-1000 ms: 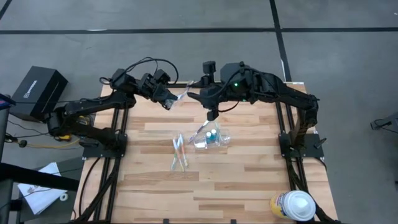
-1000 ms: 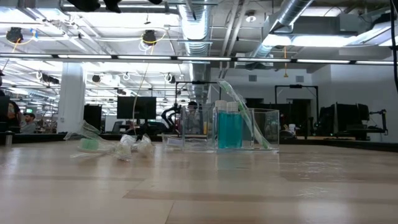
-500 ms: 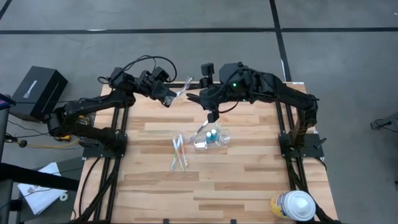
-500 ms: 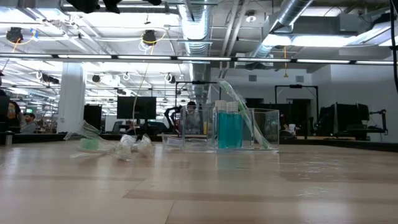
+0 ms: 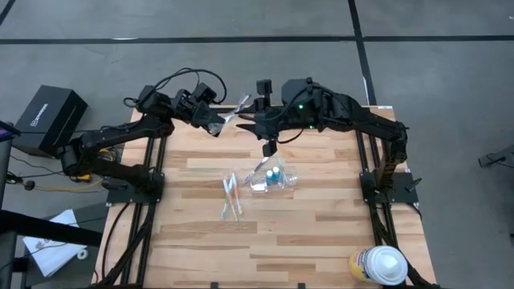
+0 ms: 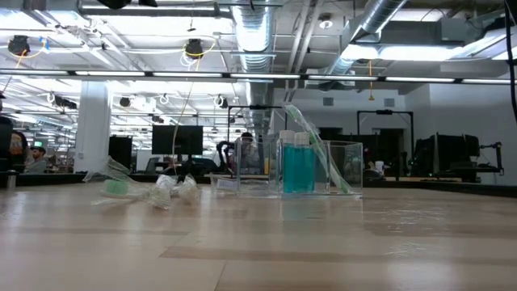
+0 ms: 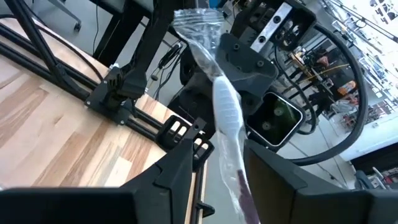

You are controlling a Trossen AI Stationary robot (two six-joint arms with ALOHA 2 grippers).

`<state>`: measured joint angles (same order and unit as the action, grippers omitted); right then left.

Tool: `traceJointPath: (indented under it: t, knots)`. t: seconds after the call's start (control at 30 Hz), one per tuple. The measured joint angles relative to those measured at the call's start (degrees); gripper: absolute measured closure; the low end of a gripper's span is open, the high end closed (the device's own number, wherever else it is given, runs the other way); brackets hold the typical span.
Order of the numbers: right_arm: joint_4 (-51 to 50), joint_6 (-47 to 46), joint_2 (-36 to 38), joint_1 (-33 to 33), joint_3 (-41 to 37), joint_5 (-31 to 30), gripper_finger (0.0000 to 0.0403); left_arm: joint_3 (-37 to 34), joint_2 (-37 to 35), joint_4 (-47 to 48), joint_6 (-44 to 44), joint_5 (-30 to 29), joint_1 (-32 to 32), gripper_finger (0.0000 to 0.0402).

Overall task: Pick & Place toothbrushing station
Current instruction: Put the purple toothbrush into the transparent organizer

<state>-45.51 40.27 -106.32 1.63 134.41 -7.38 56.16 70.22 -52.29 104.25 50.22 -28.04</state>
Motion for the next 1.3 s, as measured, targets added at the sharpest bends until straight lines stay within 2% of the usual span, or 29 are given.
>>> traceJointPath:
  t: [0.47, 0.77, 0.93, 1.3]
  knots:
    - [-0.10, -1.34, 0.00, 0.40, 0.00, -0.01, 0.0269, 0.00, 0.00, -0.03, 0.02, 0.11, 0.03, 0.0401]
    - [0.67, -1.34, 0.00, 1.07, 0.00, 0.44, 0.0269, 0.04, 0.02, 0.21, -0.02, -0.79, 2.22, 0.0401]
    - [1.27, -2.73, -0.61, 1.55, 0.07, 2.71, 0.0279, 0.15, 0.61, -0.12, -0.20, -0.94, 2.26, 0.0401]
    - [0.82, -2.90, -0.90, 1.44, -0.04, 2.91, 0.0296, 0.09, 2.46, -0.76, -0.20, -0.65, 2.59, 0.0401]
